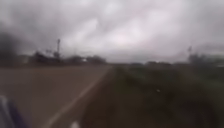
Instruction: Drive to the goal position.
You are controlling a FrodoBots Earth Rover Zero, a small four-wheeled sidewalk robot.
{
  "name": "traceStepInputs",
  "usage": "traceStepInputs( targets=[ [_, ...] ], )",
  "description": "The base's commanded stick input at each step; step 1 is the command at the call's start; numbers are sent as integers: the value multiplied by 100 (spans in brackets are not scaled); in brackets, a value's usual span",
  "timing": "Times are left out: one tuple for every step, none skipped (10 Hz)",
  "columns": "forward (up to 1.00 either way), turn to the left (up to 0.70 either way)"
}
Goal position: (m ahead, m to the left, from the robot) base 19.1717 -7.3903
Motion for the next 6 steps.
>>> traceStepInputs(
  targets=[
    [70, 0],
    [70, 0],
    [70, 0],
    [70, 0],
    [70, 0],
    [70, 0]
  ],
)
